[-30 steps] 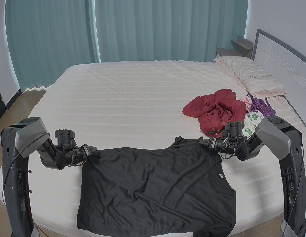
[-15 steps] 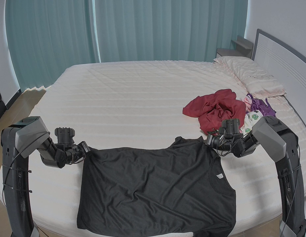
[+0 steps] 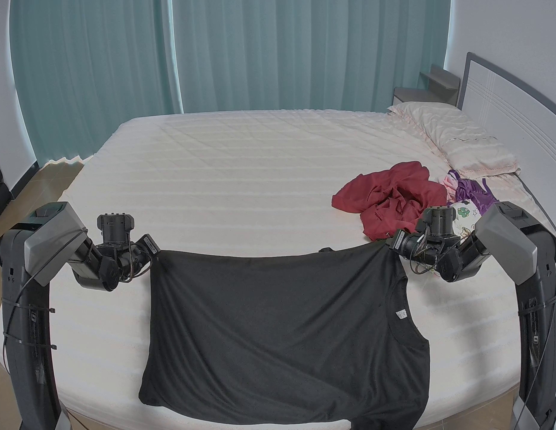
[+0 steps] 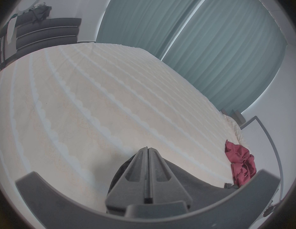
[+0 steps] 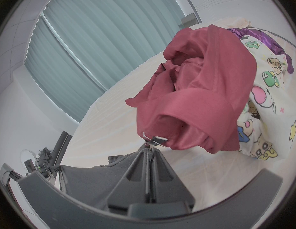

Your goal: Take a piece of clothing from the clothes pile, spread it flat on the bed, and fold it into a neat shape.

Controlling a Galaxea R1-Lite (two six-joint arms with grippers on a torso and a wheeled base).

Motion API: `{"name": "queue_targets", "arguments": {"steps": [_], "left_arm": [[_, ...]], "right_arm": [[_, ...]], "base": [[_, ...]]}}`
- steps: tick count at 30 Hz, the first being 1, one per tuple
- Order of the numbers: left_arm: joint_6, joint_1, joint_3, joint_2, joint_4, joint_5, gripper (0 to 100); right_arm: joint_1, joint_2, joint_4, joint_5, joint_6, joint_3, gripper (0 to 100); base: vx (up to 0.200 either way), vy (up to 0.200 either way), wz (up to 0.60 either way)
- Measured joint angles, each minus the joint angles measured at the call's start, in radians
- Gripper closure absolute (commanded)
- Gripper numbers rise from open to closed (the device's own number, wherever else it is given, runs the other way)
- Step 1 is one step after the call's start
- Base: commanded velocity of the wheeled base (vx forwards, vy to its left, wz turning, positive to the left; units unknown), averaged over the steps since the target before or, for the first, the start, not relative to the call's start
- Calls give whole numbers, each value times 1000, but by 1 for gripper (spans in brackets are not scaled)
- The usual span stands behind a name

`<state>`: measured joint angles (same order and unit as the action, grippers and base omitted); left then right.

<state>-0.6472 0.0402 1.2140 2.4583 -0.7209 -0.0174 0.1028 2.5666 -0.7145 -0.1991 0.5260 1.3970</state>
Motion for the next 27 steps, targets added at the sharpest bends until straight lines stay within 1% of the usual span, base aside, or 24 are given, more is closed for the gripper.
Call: {"name": "queue_targets", "arguments": {"steps": [4,5,7,15,22,23,25,26,27], "left_arm": [[-3,0,2,-4,36,-3,100],[-3,0,0,-4,54,-5,0],[-3,-1,0,-4,75,-10,0],[-5,-4,49,19,81,0,0],[-3,-7,58,41,121,-5,0],[-3,-9,59,43,121,-7,0],[-1,-15,59,48,123,-10,0],[-1,-19,60,51,127,-15,100],[-1,-21,61,53,131,-19,100]], "right_arm": [[-1,0,-2,2,-15,-24,100],[0,2,-2,3,-16,-26,100],[1,8,-1,4,-18,-26,100],[2,27,-3,6,-17,-23,100],[1,44,-2,7,-17,-23,100],[1,46,-2,7,-17,-23,0],[1,49,0,7,-19,-26,0],[1,50,1,7,-19,-27,0],[2,51,1,7,-18,-27,0]], "base": [[0,0,0],[0,0,0],[0,0,0],[0,0,0],[0,0,0],[0,0,0],[0,0,0],[0,0,0],[0,0,0]]}}
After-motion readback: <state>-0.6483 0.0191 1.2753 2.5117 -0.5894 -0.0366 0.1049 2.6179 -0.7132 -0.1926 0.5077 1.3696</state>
